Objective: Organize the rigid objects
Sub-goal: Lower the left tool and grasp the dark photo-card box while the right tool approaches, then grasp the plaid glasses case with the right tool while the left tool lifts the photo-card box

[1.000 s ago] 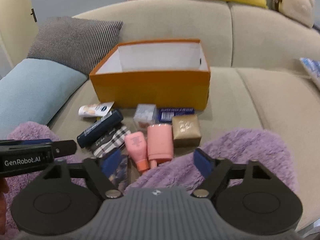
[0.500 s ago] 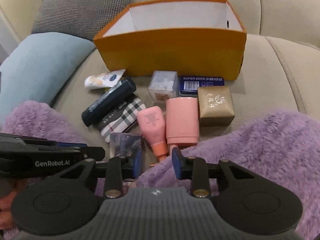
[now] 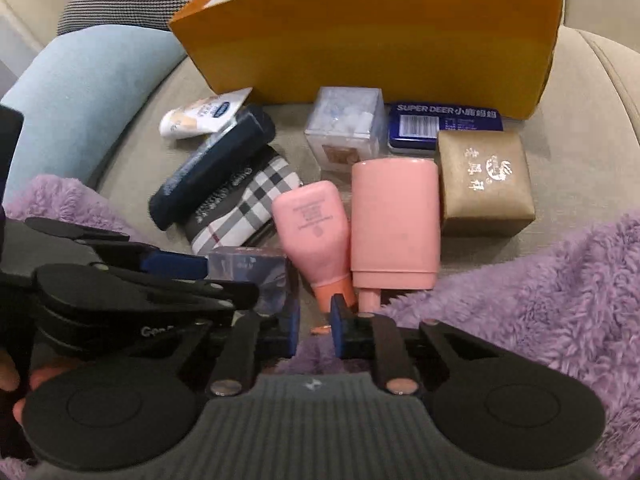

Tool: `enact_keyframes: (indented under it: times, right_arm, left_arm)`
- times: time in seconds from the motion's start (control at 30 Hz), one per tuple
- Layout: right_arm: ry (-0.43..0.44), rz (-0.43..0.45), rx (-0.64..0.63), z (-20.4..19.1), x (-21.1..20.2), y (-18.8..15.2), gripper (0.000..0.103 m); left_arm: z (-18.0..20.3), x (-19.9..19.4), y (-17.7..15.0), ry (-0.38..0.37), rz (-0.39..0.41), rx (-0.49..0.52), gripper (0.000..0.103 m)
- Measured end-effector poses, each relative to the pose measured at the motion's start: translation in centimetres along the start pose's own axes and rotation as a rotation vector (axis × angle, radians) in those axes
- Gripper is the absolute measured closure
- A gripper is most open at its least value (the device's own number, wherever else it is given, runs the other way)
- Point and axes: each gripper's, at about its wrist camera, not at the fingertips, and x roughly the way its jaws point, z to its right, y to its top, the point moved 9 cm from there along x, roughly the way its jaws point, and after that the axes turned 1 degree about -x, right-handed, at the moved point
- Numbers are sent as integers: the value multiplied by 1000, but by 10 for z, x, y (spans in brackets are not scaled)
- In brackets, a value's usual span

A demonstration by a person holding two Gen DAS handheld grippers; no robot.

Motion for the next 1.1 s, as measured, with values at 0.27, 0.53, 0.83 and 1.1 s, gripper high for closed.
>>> enact_keyframes:
  times: [0.27, 0.53, 0.83, 1.1]
  right_arm:
    - [12, -8, 16, 4, 2, 2, 90]
    - [8, -27, -21, -1, 5, -3, 90]
    - [-8, -22, 2, 4, 5, -7, 93]
    - [-18, -17, 8, 2, 7, -5, 96]
  left_arm:
    - [7, -1, 3, -37, 9, -11, 48]
    - [1, -39, -9, -97, 87, 5, 66]
    - [38, -34, -21, -61, 63, 355, 66]
    - [32, -23, -26, -102, 34, 282, 66]
